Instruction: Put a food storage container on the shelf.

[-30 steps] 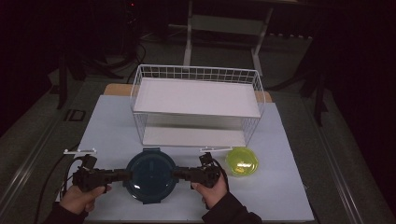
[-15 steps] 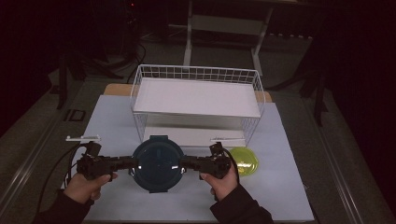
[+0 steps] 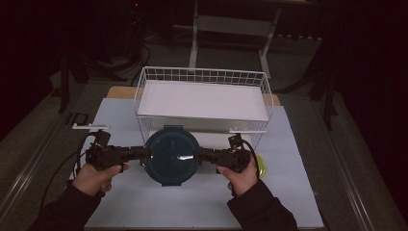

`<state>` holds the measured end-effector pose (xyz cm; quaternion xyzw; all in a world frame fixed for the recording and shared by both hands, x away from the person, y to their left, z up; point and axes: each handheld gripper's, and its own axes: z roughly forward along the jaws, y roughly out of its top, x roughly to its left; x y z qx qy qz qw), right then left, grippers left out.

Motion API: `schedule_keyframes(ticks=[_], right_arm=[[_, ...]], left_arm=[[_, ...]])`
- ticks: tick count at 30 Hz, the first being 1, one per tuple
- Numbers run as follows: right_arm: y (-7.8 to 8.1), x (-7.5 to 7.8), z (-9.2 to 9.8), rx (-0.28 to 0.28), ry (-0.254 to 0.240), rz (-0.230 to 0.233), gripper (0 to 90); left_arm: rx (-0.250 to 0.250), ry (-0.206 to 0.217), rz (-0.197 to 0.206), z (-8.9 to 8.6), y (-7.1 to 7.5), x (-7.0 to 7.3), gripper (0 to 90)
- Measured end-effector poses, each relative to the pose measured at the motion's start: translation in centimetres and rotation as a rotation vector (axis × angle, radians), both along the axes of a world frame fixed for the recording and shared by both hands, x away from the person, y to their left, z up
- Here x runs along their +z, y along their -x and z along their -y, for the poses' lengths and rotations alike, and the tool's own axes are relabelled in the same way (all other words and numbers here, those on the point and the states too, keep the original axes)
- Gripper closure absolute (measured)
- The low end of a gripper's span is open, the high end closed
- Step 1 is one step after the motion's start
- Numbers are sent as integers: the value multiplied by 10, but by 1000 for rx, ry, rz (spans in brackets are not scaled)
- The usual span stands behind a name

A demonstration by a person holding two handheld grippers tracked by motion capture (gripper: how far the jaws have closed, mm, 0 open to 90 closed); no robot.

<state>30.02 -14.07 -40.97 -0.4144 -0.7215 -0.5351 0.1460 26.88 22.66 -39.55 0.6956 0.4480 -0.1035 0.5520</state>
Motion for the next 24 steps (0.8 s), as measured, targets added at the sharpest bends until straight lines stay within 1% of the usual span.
schedule_keyframes(ticks=[2, 6, 9, 11, 12, 14, 18, 21, 24], right_arm=[[-2, 6, 4, -7, -1, 11, 559], [-8, 15, 11, -24, -10, 10, 559], [-13, 22, 18, -38, -17, 14, 559], [-17, 26, 22, -47, -22, 20, 560], [-20, 28, 24, -52, -27, 14, 559], [-27, 35, 30, -64, -30, 23, 560], [-39, 48, 39, -81, -36, 29, 560], [-47, 56, 44, -90, -35, 38, 560], [-58, 64, 47, -95, -38, 26, 560]], left_arm=[[-5, 1, 4, 3, -4, 5, 571], [-5, 8, 17, 11, -15, 15, 571], [-15, 10, 22, 17, -25, 23, 572], [-9, 15, 26, 21, -31, 27, 572], [-13, 13, 29, 23, -34, 30, 572], [-16, 25, 23, 28, -44, 35, 572], [-14, 31, 41, 37, -57, 46, 572], [-19, 35, 43, 42, -69, 54, 572], [-12, 39, 48, 44, -79, 60, 572]])
